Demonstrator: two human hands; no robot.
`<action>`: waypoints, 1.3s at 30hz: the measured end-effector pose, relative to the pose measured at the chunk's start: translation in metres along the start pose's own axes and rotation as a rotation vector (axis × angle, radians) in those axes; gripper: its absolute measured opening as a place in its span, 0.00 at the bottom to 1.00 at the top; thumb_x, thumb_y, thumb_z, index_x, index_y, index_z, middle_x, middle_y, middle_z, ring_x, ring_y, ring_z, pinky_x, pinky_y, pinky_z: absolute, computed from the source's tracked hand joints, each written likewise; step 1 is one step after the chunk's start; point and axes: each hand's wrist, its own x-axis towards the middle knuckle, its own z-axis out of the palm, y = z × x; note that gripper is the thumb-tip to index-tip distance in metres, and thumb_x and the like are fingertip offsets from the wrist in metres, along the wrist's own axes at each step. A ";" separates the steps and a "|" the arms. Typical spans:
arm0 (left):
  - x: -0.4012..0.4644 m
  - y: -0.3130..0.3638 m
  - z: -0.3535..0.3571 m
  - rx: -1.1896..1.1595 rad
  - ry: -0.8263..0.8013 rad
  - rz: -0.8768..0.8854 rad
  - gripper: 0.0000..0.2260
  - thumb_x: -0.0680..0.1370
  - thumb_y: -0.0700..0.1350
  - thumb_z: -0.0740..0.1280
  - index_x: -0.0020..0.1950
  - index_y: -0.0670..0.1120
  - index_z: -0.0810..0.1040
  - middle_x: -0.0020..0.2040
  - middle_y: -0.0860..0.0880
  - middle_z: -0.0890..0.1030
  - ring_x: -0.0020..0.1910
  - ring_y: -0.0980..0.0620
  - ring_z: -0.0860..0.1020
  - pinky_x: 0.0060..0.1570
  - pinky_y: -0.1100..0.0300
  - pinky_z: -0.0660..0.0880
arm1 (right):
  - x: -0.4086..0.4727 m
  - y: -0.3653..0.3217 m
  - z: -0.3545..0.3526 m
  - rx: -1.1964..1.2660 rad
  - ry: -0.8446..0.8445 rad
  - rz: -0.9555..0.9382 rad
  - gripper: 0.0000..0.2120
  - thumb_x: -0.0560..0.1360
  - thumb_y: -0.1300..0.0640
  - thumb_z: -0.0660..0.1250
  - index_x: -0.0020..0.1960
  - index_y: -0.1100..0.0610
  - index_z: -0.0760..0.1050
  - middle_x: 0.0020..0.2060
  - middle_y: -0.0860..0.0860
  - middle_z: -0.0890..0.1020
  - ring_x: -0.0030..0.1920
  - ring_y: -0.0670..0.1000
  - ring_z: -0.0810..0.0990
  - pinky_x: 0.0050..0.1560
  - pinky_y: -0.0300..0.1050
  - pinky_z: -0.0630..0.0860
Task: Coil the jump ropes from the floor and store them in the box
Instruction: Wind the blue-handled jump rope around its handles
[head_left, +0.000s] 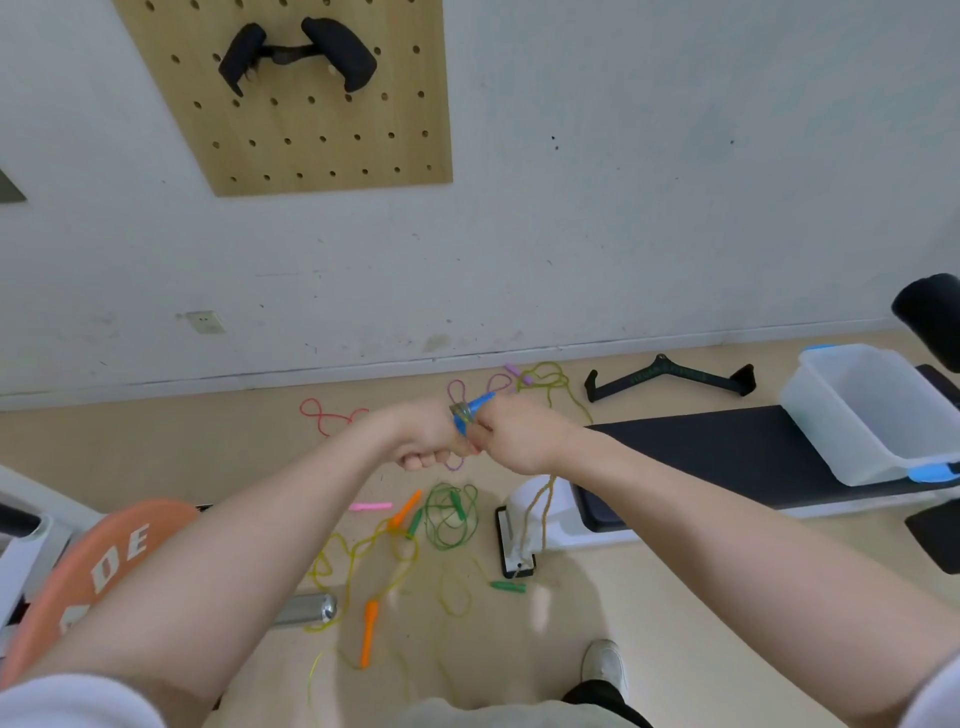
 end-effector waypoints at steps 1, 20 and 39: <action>-0.002 0.000 -0.004 -0.082 -0.053 0.010 0.11 0.76 0.41 0.64 0.33 0.46 0.73 0.28 0.50 0.64 0.18 0.57 0.58 0.19 0.70 0.54 | -0.001 0.003 0.001 0.109 -0.044 0.006 0.12 0.80 0.59 0.54 0.41 0.60 0.72 0.33 0.56 0.74 0.34 0.56 0.74 0.35 0.44 0.70; -0.058 0.025 0.015 0.314 -0.277 0.141 0.13 0.73 0.51 0.70 0.46 0.45 0.71 0.29 0.49 0.69 0.25 0.51 0.65 0.22 0.67 0.63 | -0.004 0.045 -0.019 0.132 -0.119 0.089 0.19 0.72 0.58 0.67 0.27 0.55 0.62 0.23 0.49 0.64 0.24 0.45 0.61 0.28 0.37 0.56; -0.036 0.007 0.010 -0.411 -0.224 0.190 0.14 0.75 0.29 0.60 0.47 0.49 0.67 0.27 0.52 0.69 0.23 0.57 0.64 0.23 0.67 0.60 | -0.039 0.020 -0.005 0.418 -0.367 0.017 0.16 0.82 0.55 0.53 0.39 0.57 0.72 0.27 0.51 0.68 0.24 0.48 0.63 0.23 0.34 0.63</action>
